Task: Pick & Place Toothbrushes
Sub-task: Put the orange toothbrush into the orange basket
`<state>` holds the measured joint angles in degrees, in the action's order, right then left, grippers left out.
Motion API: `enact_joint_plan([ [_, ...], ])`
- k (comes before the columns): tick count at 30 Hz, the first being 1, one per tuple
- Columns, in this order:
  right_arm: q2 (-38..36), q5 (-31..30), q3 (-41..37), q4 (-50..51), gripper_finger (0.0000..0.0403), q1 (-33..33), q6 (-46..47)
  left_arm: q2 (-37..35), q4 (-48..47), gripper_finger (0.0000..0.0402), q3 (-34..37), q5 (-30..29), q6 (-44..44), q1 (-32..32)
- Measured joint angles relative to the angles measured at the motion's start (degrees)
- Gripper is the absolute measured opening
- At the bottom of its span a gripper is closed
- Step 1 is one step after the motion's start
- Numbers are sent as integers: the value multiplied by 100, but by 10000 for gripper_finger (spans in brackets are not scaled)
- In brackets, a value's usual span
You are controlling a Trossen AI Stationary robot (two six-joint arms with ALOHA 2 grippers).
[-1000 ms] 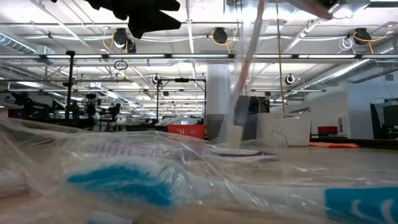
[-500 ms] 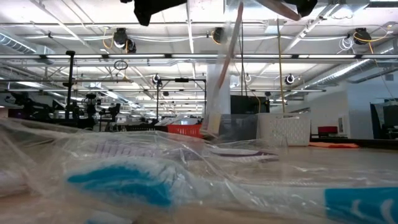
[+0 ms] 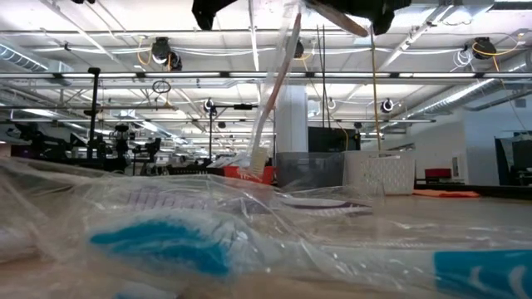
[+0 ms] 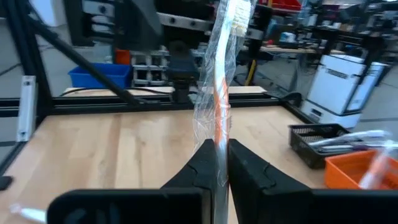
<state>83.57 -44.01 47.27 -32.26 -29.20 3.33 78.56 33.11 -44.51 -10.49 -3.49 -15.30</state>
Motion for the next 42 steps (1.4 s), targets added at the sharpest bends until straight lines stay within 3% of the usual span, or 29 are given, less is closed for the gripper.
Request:
enact_joint_plan([
  [5,2,233,0,-95,16,66,-101,270,518,244,0,-1,-26,75],
  [8,4,234,0,-92,16,66,-128,298,633,216,0,-1,-28,112],
  [11,4,235,0,-75,20,66,-148,294,666,148,0,2,-23,112],
  [15,4,380,0,9,37,87,-122,294,697,28,0,91,33,101],
  [16,4,468,0,35,42,116,-105,294,697,17,0,106,35,91],
  [22,4,861,-2,128,56,173,-120,294,557,6,0,-23,33,109],
  [34,4,823,-2,261,86,177,-255,224,287,3,0,-25,-97,245],
  [42,4,674,-2,242,132,531,-409,228,91,2,4,-3,-168,306],
])
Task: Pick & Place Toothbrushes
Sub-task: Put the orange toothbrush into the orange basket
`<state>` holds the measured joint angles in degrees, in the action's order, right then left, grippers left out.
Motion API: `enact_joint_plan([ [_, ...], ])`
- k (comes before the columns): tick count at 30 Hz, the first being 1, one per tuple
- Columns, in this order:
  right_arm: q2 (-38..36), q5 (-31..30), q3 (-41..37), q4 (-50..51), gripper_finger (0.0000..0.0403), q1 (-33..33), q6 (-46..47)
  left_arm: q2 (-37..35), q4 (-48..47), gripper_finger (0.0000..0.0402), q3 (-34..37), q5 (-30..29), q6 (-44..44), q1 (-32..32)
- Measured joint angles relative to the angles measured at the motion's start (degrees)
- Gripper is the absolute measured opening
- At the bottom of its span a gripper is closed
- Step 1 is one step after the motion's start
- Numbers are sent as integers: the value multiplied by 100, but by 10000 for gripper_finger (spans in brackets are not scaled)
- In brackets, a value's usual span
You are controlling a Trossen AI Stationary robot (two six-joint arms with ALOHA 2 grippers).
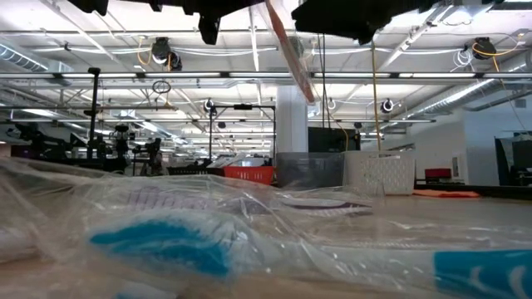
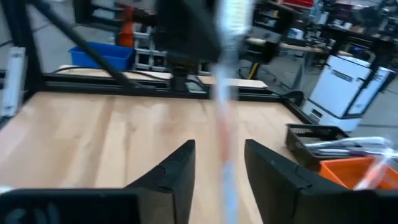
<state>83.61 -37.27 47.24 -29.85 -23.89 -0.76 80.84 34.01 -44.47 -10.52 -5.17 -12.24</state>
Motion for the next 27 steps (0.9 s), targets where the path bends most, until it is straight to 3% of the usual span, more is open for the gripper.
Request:
enact_joint_plan([
  [8,0,1294,0,-213,182,614,51,0,-8,1,0,0,-3,-3],
  [15,46,1378,0,-223,203,911,373,0,-41,1,0,-13,0,1],
  [22,344,1798,2,-674,182,974,269,0,-47,1,0,-2,0,51],
  [27,350,1795,-4,-662,126,974,204,2,-138,3,0,-4,-12,69],
])
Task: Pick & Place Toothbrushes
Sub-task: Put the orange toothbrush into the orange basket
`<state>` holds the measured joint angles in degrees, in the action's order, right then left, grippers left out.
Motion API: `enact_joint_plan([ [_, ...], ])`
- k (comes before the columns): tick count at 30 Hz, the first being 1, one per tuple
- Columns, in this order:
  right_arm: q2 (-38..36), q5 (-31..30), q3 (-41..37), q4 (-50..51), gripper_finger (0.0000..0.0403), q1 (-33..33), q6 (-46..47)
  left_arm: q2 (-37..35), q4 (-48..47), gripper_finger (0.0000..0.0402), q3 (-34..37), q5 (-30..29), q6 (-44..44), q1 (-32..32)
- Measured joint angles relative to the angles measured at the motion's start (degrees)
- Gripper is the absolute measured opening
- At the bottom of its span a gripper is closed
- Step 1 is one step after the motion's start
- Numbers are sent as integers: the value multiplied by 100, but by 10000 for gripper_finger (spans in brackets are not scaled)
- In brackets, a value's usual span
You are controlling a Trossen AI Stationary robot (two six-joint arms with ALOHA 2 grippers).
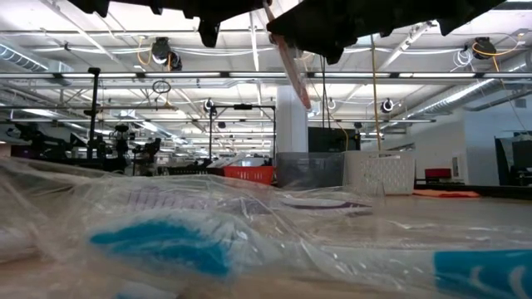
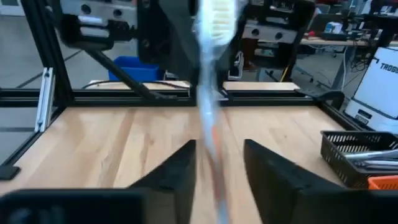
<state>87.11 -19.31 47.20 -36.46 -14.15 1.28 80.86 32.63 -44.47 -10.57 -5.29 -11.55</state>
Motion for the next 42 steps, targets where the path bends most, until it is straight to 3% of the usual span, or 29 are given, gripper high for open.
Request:
enact_joint_plan([
  [5,4,18,0,-18,28,-9,-55,0,-10,4,0,-11,-3,-4],
  [7,4,27,0,-10,15,-9,-117,0,-18,6,0,5,-11,-4],
  [17,4,14,0,5,12,95,-76,-5,-376,67,0,-69,125,-2],
  [24,4,6,4,127,12,378,4,-508,-1482,110,-2,-773,245,-22],
  [37,4,334,4,-187,12,1482,122,-783,-2798,117,-2,-887,-433,-182],
  [42,4,778,137,-205,12,2077,248,-780,-2992,118,-2,-885,-567,-233],
])
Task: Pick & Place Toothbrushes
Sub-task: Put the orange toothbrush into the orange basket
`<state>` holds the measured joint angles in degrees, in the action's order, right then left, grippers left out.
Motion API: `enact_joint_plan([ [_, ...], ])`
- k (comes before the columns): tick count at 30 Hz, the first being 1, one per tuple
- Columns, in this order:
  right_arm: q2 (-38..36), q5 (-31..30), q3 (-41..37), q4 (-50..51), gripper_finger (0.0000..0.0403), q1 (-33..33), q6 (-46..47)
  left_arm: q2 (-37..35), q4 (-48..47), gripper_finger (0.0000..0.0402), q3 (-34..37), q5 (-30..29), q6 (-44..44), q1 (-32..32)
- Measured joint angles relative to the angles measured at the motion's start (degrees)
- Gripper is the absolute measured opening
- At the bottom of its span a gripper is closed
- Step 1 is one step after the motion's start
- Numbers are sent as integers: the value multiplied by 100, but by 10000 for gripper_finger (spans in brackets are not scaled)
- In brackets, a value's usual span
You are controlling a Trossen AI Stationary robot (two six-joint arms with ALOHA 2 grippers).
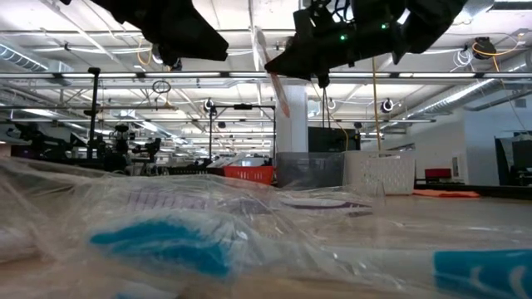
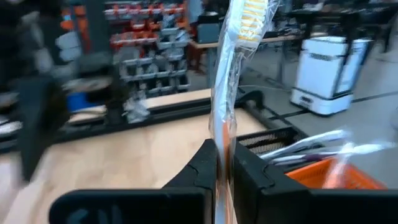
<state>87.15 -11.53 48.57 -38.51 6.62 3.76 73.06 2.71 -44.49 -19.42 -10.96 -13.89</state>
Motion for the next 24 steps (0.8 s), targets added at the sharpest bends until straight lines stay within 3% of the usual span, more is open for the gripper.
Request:
enact_joint_plan([
  [8,48,209,352,150,12,609,-29,99,-2,118,4,30,-12,-126],
  [15,676,720,1004,477,12,988,-33,326,108,118,-9,91,-168,-132],
  [24,1644,734,1853,828,12,1407,-234,611,59,118,-2,246,-420,-180],
])
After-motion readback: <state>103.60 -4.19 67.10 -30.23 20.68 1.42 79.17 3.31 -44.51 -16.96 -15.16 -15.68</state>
